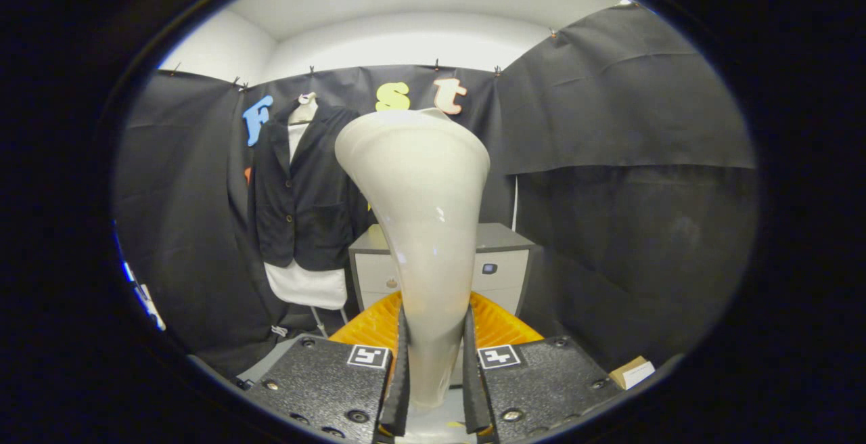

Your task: Iron the clothes twice with a garment steamer, once on the left side and once on the right side.

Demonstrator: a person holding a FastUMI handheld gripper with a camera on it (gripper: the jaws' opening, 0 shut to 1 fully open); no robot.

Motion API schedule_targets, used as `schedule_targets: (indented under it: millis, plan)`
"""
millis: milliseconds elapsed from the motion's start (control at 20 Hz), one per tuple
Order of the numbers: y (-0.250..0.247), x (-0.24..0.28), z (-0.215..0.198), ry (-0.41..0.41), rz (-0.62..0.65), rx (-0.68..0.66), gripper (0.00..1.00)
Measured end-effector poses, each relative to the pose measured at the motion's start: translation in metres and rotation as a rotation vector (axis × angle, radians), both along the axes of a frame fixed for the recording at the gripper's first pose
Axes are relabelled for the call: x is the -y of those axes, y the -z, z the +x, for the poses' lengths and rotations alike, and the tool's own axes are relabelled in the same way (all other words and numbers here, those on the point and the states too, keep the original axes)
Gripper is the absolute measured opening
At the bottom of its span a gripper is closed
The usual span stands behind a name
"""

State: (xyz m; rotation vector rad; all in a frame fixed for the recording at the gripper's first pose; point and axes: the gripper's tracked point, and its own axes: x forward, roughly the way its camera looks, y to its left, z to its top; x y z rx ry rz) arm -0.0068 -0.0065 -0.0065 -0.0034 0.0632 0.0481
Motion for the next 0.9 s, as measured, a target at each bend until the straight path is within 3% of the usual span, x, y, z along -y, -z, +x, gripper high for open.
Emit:
schedule_targets:
  millis: [900]
  plan:
    - [0.0039,-0.003,-0.0032,-0.001,-0.002,-0.013,0.35]
